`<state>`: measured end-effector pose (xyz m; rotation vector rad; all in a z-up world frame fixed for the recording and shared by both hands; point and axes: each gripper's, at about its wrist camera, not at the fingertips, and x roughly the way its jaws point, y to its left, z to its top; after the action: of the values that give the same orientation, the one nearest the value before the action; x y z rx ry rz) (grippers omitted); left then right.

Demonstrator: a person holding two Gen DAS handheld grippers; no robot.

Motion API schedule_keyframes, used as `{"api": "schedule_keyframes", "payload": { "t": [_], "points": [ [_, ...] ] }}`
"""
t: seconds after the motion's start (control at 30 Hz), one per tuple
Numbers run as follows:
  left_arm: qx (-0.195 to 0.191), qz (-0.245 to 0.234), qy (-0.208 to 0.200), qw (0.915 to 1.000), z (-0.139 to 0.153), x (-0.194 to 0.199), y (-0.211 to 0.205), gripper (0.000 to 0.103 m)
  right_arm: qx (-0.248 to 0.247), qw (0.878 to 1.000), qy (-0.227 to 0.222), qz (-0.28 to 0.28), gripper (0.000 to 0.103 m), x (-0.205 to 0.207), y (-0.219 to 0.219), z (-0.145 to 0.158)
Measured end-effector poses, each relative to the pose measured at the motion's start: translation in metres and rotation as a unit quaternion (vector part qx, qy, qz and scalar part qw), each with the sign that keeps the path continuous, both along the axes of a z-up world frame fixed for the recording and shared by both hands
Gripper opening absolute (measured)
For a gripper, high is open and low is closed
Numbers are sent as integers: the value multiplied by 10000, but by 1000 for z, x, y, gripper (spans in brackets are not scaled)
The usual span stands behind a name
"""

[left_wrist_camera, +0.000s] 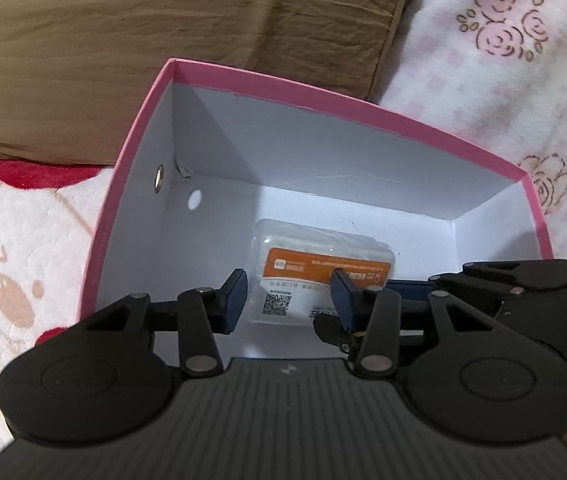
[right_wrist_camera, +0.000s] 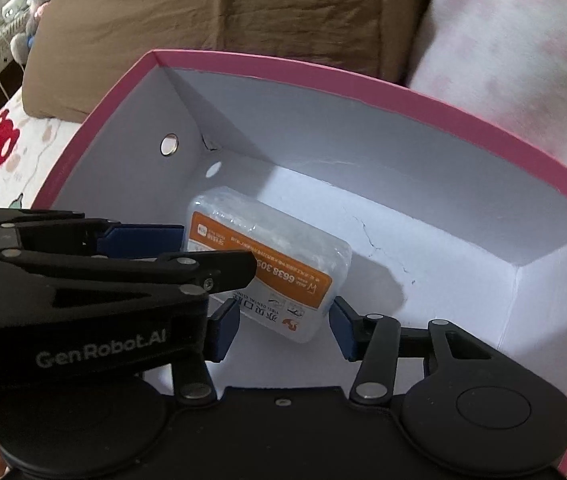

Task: Organize objects
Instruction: 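Lower the card case into the pink box and open the left gripper, then withdraw the left tool and move it toward the orange makeup sponge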

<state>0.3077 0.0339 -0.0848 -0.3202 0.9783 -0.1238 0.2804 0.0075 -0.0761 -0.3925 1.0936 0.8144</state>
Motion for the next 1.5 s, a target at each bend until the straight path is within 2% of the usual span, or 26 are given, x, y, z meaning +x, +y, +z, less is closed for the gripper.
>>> {"api": "schedule_keyframes", "payload": {
  "t": [0.13, 0.33, 0.43, 0.53, 0.67, 0.83, 0.97, 1.13, 1.3, 1.5],
  "points": [
    [-51, 61, -7, 10000, 1, 0, 0, 48, 70, 9999, 57, -108, 49, 2, 2, 0],
    [157, -72, -128, 9998, 7, -5, -6, 48, 132, 9997, -68, -175, 48, -2, -1, -1],
    [362, -219, -206, 9989, 19, -11, -10, 48, 320, 9991, -246, -107, 48, -10, -12, 11],
    [381, -380, -237, 9983, 36, -20, -14, 48, 584, 9980, -221, -113, 49, -20, -27, 27],
    [448, -614, -293, 9967, 59, -36, -20, 48, 769, 9958, -496, -2, 51, -33, -43, 49],
    [686, -830, -325, 9937, 83, -57, -27, 48, 1026, 9933, -523, 33, 52, -50, -68, 72],
    [828, -905, -267, 9921, 94, -71, -28, 48, 1041, 9918, -728, 166, 52, -67, -73, 84],
    [744, -956, -261, 9923, 109, -95, -17, 52, 942, 9897, -1007, 386, 56, -88, -85, 104],
    [859, -899, -192, 9920, 120, -120, -5, 54, 815, 9874, -1168, 690, 56, -115, -96, 119],
    [787, -944, -258, 9921, 133, -148, 4, 56, 893, 9829, -1377, 837, 68, -142, -108, 137]
  ]
}}
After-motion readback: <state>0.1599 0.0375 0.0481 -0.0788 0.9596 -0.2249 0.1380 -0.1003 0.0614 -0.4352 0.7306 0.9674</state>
